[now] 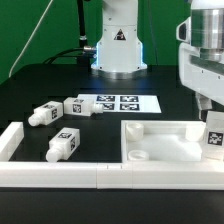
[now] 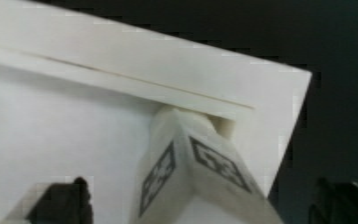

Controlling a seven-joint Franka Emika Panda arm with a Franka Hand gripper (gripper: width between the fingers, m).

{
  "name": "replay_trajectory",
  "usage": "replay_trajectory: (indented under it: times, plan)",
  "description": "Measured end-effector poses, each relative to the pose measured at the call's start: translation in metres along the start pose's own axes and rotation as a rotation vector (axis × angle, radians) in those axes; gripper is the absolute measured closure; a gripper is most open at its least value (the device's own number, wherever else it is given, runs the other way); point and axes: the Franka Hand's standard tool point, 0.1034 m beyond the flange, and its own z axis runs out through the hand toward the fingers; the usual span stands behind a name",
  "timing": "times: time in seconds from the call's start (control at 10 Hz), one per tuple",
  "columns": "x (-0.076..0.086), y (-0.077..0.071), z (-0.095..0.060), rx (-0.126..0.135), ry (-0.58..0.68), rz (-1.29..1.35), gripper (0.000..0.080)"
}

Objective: Assemble one leg

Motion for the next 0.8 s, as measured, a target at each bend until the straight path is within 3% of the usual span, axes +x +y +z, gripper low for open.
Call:
replay_trajectory:
  times: [0.5, 0.7, 0.8]
  plan:
    - [0.0007, 0.0015, 0.0015, -0.001, 0.003, -0.431, 0.015]
    - [0.0034, -0.0002, 0.0002, -0.011, 0.025, -0.755, 0.015]
    - [0.0031, 0.0, 0.0005, -0.009, 0.022, -0.727, 0.015]
